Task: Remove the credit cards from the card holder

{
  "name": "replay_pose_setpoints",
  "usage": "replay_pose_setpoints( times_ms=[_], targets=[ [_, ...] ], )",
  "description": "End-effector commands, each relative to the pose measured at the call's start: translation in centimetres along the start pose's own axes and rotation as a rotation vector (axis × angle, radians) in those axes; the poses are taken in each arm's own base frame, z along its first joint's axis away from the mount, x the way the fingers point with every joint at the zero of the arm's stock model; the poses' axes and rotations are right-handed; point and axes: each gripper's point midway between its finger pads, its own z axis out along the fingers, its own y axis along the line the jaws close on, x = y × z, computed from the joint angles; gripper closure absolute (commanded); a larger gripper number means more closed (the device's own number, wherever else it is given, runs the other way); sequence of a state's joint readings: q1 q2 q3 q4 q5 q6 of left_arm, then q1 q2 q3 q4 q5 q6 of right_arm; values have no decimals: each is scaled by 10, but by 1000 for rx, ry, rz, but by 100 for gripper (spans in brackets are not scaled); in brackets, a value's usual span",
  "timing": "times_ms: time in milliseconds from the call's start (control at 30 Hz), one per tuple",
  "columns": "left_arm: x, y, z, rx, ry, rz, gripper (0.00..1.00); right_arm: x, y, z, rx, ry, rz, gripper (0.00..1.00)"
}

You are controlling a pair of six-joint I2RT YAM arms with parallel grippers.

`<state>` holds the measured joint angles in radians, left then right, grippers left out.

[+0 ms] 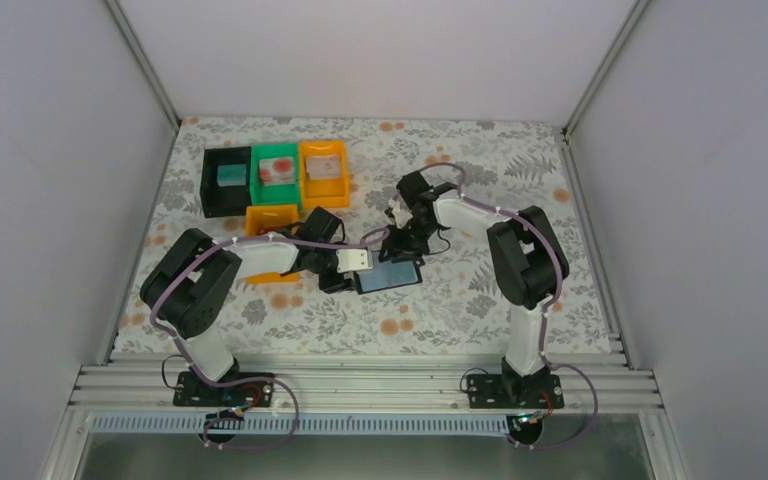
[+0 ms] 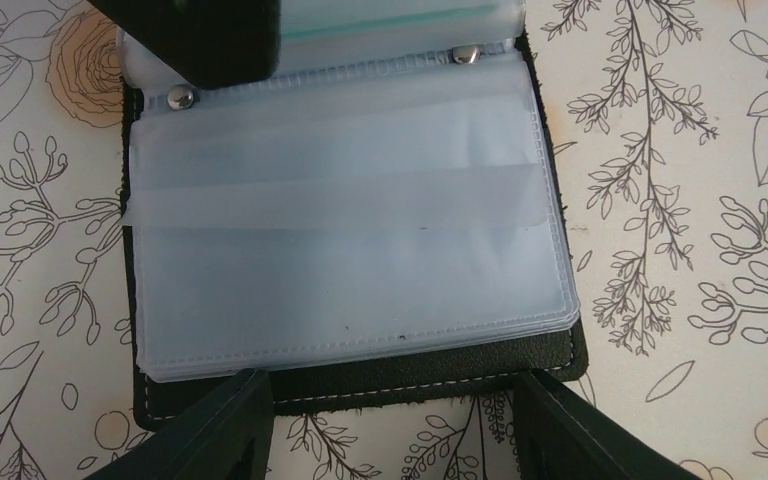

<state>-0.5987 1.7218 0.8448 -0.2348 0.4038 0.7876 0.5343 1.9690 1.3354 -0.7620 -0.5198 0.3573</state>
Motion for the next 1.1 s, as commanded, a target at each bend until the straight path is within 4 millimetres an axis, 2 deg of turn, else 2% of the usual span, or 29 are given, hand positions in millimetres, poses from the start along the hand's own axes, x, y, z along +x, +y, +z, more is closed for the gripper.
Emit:
replay_pose_setpoints(
  times_ms=[0, 133, 267, 333, 433, 600, 667, 800, 967, 1067],
  targets=[
    [28, -7, 9, 17, 81, -16, 40, -10, -6, -10, 95, -31, -9, 61],
    [25, -1, 3, 19, 66, -54, 40, -18, -37, -38, 189, -97, 59, 58],
    [4, 21, -21, 41, -17, -180, 39, -19, -59, -57, 209, -128, 87, 47],
    [-3, 30, -30, 31, -32, -197, 38, -15, -68, -54, 204, -115, 96, 40],
    [-11, 33, -32, 34, -50, -206, 35, -6, -80, -42, 227, -66, 101, 32],
    [-15, 38, -31, 56, -78, -302, 28, 6, -76, -21, 213, -19, 73, 28],
    [-15, 46, -29, 54, -79, -361, 22, 10, -79, -12, 229, 5, 70, 33],
    [-11, 54, -19, 78, -53, -454, 12, 15, -81, -1, 222, 32, 78, 52],
    [-1, 50, -11, 87, -28, -464, 7, 15, -82, -4, 237, 22, 91, 75],
    [0, 47, -8, 108, -23, -474, 5, 16, -85, -6, 255, 21, 94, 93]
  ],
)
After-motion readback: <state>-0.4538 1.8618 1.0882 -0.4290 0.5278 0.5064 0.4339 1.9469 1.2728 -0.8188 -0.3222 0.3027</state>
